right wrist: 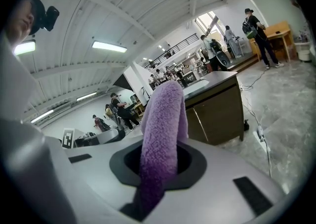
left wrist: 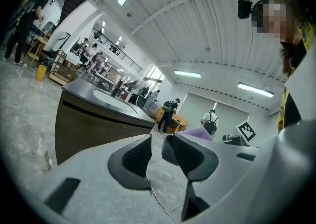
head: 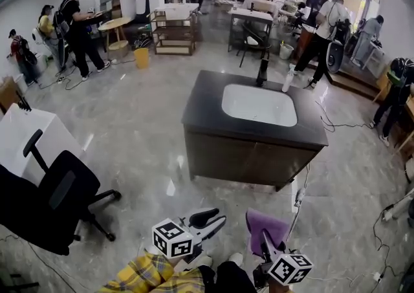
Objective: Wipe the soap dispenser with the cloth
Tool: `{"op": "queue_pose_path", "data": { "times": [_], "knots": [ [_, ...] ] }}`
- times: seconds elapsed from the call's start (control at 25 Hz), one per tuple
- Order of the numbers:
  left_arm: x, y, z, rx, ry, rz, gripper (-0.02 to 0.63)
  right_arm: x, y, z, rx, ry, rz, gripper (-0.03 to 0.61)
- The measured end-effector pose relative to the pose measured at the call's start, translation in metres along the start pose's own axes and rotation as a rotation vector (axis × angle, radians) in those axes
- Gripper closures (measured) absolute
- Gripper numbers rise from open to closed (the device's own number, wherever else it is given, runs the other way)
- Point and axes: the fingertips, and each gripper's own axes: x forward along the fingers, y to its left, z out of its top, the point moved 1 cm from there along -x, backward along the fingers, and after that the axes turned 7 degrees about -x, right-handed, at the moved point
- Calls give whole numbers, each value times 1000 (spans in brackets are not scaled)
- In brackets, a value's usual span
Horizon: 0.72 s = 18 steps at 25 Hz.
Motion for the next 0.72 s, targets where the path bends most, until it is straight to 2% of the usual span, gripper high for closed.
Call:
{"op": "queue_pose_path", "data": {
  "times": [0.28, 0.72],
  "knots": [
    [48, -3, 18, 18, -28, 35, 483, 19, -48, 42, -16, -25, 38, 541],
    [168, -21, 39, 56, -48, 21, 483, 37, -125, 93, -66, 7, 112, 541]
  ]
}}
